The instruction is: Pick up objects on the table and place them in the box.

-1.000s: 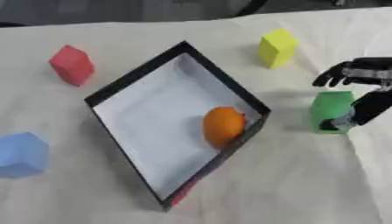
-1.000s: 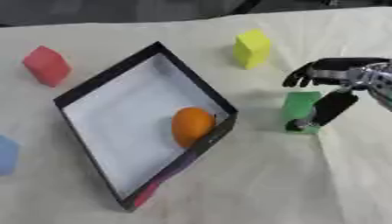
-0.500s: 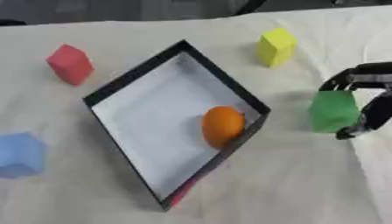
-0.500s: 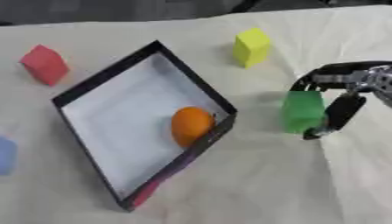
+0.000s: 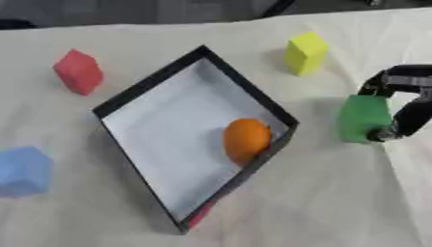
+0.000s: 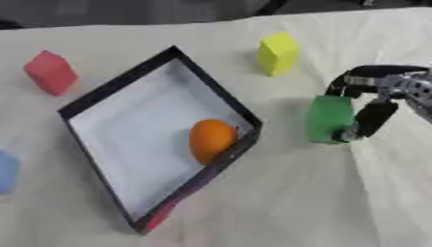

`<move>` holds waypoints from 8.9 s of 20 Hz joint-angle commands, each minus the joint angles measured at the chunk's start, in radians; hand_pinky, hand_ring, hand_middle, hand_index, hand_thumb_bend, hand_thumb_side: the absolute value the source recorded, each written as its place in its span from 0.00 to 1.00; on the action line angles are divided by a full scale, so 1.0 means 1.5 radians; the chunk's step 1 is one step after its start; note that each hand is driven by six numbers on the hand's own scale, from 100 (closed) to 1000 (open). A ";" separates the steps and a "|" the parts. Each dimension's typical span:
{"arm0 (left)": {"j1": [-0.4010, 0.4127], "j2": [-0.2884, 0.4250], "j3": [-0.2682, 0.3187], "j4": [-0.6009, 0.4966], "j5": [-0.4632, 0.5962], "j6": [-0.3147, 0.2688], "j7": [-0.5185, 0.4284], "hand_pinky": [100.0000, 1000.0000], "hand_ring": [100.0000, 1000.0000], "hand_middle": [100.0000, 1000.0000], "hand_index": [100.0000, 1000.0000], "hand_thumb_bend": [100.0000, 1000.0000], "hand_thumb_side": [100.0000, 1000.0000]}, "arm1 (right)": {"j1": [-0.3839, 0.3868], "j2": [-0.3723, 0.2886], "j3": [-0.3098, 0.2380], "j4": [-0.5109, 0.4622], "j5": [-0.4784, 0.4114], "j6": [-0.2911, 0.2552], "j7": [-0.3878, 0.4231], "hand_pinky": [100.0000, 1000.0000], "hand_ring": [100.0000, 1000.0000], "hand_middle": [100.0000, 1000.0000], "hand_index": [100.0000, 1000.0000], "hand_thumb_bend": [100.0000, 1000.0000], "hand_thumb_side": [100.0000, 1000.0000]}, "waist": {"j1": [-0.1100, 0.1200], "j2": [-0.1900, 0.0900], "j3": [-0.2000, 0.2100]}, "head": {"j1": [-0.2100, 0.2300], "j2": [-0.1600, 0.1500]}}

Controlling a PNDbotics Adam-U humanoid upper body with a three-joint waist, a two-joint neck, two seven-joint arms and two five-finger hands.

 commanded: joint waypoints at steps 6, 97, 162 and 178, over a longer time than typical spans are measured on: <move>0.002 0.020 0.007 -0.024 -0.003 -0.005 0.004 0.87 0.92 0.91 0.95 0.83 0.73 | -0.068 -0.020 -0.057 -0.149 -0.014 0.013 0.019 0.79 0.64 0.40 0.54 0.22 0.05 | -0.006 -0.015 0.000 | 0.003 -0.002; -0.018 0.043 0.048 -0.039 -0.008 -0.028 0.048 0.88 0.91 0.90 0.95 0.82 0.74 | -0.374 0.237 -0.079 0.527 0.337 -0.217 0.063 0.86 0.82 0.83 0.88 0.58 0.23 | -0.010 0.046 0.048 | -0.022 -0.072; -0.008 0.045 0.036 -0.030 -0.005 -0.022 0.039 0.87 0.91 0.89 0.94 0.81 0.74 | -0.403 0.396 0.167 0.098 0.244 -0.164 0.157 0.85 0.83 0.82 0.87 0.45 0.31 | -0.024 -0.034 0.032 | -0.039 -0.017; 0.004 0.072 0.037 -0.040 -0.039 -0.023 0.039 0.87 0.89 0.88 0.93 0.82 0.73 | -0.123 0.154 -0.173 -0.145 -0.135 0.016 -0.258 0.85 0.81 0.79 0.84 0.18 0.47 | -0.017 -0.030 0.014 | 0.004 -0.018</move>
